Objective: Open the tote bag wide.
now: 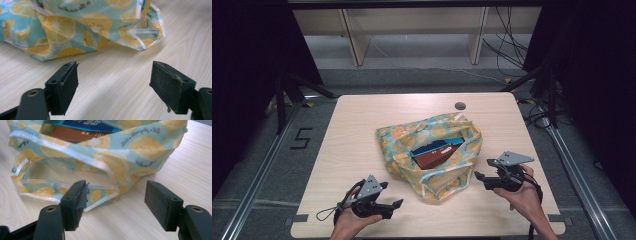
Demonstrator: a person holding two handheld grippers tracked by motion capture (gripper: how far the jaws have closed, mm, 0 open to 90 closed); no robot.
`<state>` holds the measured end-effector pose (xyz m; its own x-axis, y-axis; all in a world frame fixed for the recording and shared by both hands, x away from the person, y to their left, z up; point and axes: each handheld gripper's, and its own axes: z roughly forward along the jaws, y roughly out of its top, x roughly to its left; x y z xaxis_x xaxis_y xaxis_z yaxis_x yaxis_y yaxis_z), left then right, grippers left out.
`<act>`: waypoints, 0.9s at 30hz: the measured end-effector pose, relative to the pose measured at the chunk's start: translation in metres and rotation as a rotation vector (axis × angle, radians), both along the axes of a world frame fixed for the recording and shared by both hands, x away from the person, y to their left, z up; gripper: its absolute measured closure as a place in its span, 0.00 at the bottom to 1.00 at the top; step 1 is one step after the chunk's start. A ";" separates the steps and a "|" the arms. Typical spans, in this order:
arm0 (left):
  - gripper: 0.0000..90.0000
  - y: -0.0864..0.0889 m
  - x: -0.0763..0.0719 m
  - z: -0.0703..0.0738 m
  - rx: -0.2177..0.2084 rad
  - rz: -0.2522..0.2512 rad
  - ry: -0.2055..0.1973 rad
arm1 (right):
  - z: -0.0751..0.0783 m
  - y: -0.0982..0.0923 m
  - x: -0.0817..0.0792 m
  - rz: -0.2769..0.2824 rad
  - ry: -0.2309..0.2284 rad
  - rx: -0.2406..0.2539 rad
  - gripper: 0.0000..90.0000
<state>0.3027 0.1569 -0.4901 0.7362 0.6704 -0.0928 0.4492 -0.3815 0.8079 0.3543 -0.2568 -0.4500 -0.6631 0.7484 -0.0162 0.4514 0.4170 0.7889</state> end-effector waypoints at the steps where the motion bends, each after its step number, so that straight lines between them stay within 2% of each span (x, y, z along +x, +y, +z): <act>1: 0.23 -0.002 -0.001 -0.002 -0.028 0.009 -0.002 | -0.001 0.000 -0.002 0.000 0.000 -0.005 0.38; 3: 0.21 -0.002 -0.002 -0.002 -0.024 0.004 0.010 | -0.004 0.001 -0.005 0.000 -0.005 -0.004 0.38; 6: 0.19 -0.003 -0.003 -0.004 -0.035 0.010 0.007 | -0.008 0.000 -0.007 0.007 -0.008 -0.012 0.38; 7: 0.19 -0.002 -0.003 -0.004 -0.013 -0.003 0.018 | -0.009 0.001 -0.010 -0.016 0.027 0.002 0.38; 8: 0.19 -0.003 -0.004 -0.005 -0.020 0.004 0.012 | -0.010 0.000 -0.009 0.004 0.016 -0.014 0.37; 9: 0.19 -0.003 -0.005 -0.005 -0.018 0.006 0.020 | -0.012 0.000 -0.010 -0.006 0.003 -0.015 0.37; 10: 0.18 -0.002 -0.005 -0.006 0.007 -0.004 0.016 | -0.012 0.000 -0.011 0.000 0.021 -0.019 0.37; 11: 0.18 -0.004 -0.007 -0.007 -0.016 0.006 0.023 | -0.014 -0.001 -0.013 -0.007 0.013 -0.022 0.37; 12: 0.18 -0.003 -0.008 -0.007 0.003 0.000 0.015 | -0.014 -0.001 -0.015 -0.002 0.020 -0.019 0.37; 13: 0.18 -0.004 -0.009 -0.007 -0.008 0.005 0.021 | -0.015 -0.001 -0.017 -0.005 0.023 -0.024 0.36; 15: 0.18 -0.004 -0.011 -0.007 0.012 -0.004 0.016 | -0.016 -0.002 -0.020 -0.003 0.041 -0.025 0.36; 16: 0.18 -0.005 -0.012 -0.007 0.017 -0.005 0.011 | -0.017 -0.002 -0.021 -0.005 0.021 -0.030 0.36; 18: 0.18 -0.007 -0.014 -0.008 0.005 -0.001 0.014 | -0.019 -0.003 -0.025 0.003 0.043 -0.031 0.36; 19: 0.18 -0.005 -0.013 -0.007 0.040 -0.013 0.015 | -0.021 -0.003 -0.027 -0.005 0.033 -0.030 0.36; 20: 0.18 -0.006 -0.014 -0.007 0.041 -0.018 0.016 | -0.022 -0.004 -0.028 -0.003 0.025 -0.034 0.36; 21: 0.18 -0.006 -0.015 -0.008 0.044 -0.014 0.004 | -0.024 -0.003 -0.033 -0.014 0.052 -0.022 0.36; 24: 0.18 -0.007 -0.016 -0.008 0.046 -0.028 0.003 | -0.028 -0.005 -0.039 -0.004 0.051 -0.029 0.35; 25: 0.18 -0.007 -0.016 -0.008 0.055 -0.034 0.009 | -0.030 -0.003 -0.043 -0.019 0.074 -0.018 0.35; 27: 0.18 -0.007 -0.016 -0.008 0.069 -0.034 -0.013 | -0.033 -0.005 -0.045 0.002 0.083 -0.033 0.33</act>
